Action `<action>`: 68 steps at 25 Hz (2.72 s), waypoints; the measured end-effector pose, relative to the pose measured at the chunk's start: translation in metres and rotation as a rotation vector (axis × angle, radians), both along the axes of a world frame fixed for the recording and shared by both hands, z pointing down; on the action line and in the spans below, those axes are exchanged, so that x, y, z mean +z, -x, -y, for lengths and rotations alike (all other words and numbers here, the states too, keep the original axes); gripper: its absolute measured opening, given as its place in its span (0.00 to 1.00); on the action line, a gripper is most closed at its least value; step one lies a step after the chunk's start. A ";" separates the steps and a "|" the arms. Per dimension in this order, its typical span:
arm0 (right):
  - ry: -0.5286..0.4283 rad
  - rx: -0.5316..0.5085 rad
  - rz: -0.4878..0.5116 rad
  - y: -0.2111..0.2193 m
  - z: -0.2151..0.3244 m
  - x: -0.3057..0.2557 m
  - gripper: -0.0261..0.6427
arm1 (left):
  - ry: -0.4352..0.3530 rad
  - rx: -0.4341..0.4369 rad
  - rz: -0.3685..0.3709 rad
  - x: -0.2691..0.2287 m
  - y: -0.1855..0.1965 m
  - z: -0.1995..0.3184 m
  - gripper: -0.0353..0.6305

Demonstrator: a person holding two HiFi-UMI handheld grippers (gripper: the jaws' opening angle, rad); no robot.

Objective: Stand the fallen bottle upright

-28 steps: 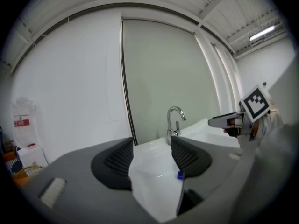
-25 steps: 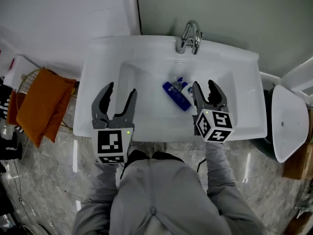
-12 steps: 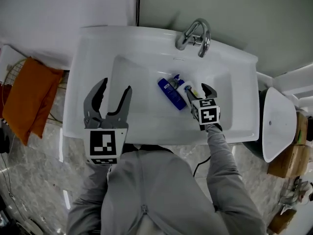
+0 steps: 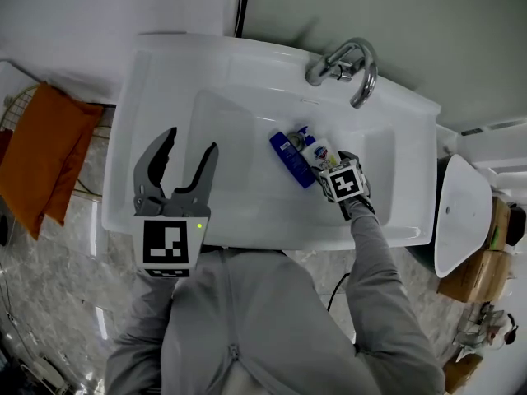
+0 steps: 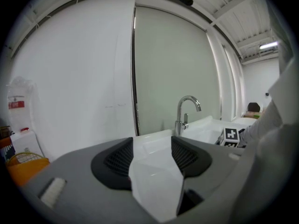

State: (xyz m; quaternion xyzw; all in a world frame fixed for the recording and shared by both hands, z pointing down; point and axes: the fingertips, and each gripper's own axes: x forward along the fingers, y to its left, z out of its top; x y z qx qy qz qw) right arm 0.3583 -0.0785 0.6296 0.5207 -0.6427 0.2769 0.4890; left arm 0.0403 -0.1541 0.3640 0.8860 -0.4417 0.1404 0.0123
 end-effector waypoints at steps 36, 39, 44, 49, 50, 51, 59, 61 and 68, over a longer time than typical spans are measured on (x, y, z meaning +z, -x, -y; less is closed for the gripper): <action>0.443 -0.143 0.160 -0.009 0.008 0.063 0.66 | 0.040 -0.084 0.041 0.016 0.016 0.028 0.51; 0.433 -0.158 0.133 -0.010 0.008 0.062 0.66 | 0.038 -0.077 0.043 0.016 0.012 0.028 0.51; 0.407 -0.184 0.085 -0.010 0.010 0.060 0.66 | 0.034 -0.072 0.038 0.014 0.011 0.028 0.51; 0.356 -0.148 0.083 -0.013 0.014 0.055 0.66 | 0.035 -0.066 0.033 0.015 0.011 0.028 0.51; 0.343 -0.141 0.086 -0.013 0.015 0.052 0.66 | 0.034 -0.064 0.031 0.015 0.011 0.028 0.51; 0.329 -0.136 0.090 -0.013 0.016 0.049 0.66 | 0.033 -0.061 0.028 0.015 0.010 0.027 0.51; 0.163 -0.074 0.168 0.000 0.018 0.014 0.66 | 0.011 -0.034 0.007 0.005 0.010 0.024 0.51; 0.114 -0.063 0.190 0.007 0.018 0.003 0.66 | 0.002 -0.031 0.000 0.002 0.013 0.023 0.51; -0.033 -0.044 0.251 0.043 0.025 -0.031 0.66 | -0.022 -0.027 -0.018 -0.008 0.027 0.015 0.51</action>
